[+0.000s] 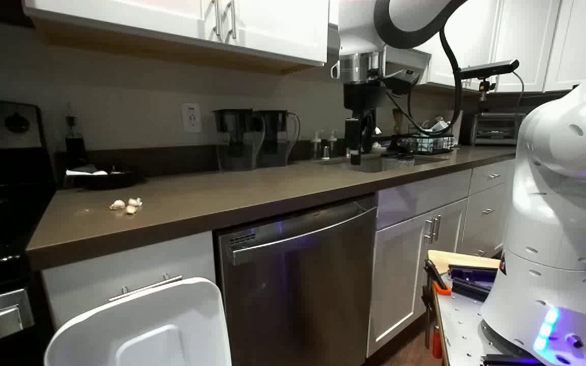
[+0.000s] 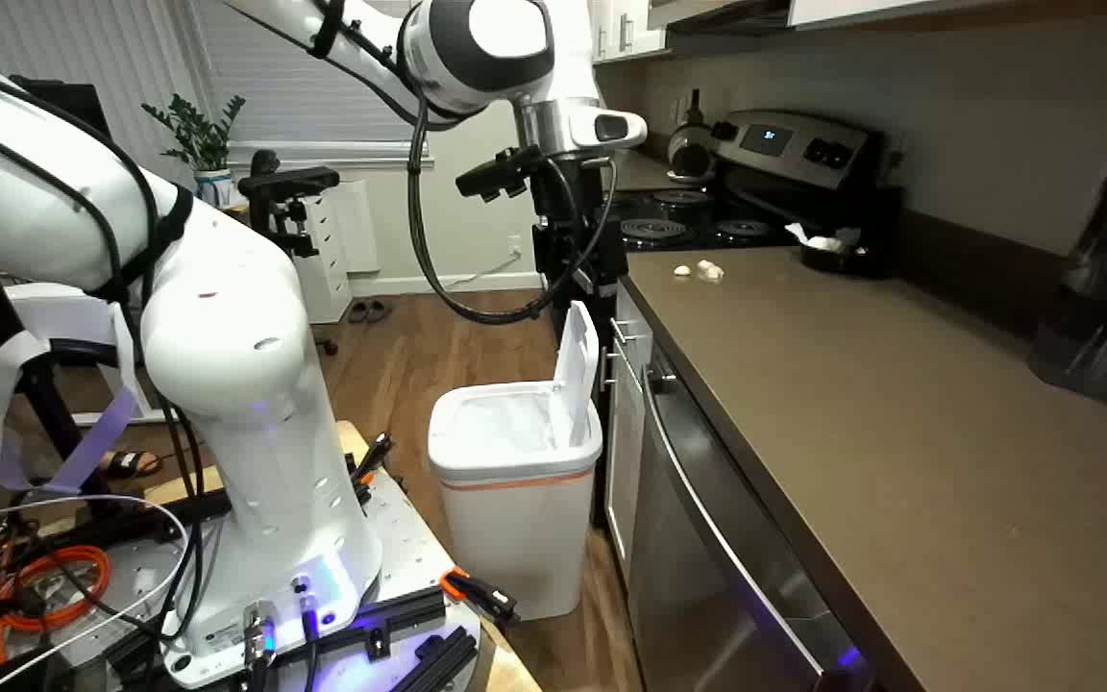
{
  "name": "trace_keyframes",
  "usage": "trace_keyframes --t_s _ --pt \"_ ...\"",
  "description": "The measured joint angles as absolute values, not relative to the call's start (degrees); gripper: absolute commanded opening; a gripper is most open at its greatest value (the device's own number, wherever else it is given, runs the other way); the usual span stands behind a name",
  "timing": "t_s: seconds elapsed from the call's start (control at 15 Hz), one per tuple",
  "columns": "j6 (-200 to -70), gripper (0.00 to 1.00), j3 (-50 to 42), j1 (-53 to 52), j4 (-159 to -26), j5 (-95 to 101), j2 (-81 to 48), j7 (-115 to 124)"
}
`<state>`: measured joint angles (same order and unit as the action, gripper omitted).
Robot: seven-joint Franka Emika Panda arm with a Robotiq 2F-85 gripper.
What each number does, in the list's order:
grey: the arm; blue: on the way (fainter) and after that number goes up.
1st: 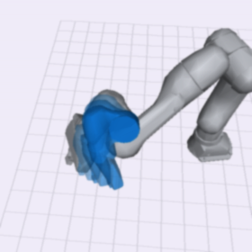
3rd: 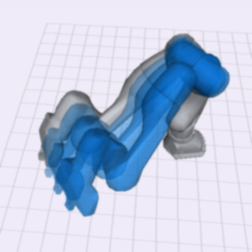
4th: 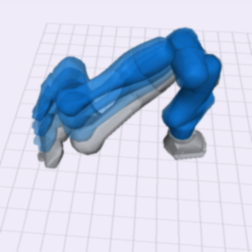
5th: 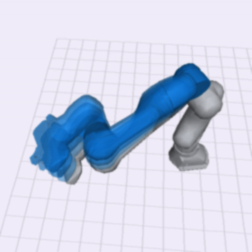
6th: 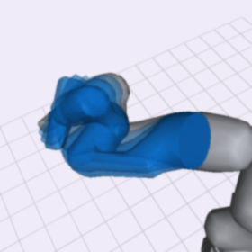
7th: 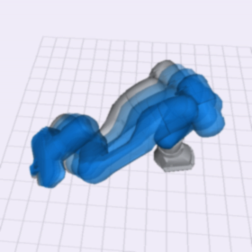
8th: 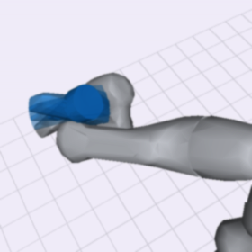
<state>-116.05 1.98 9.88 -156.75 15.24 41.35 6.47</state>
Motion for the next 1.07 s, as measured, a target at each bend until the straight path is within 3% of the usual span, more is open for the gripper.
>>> trace_keyframes --t_s 0.67,1.07 --pt "-116.1 1.00 1.9 9.7 -156.7 15.2 41.3 6.5" --pt "-132.6 1.00 0.0 6.0 -154.4 14.2 29.6 5.5"
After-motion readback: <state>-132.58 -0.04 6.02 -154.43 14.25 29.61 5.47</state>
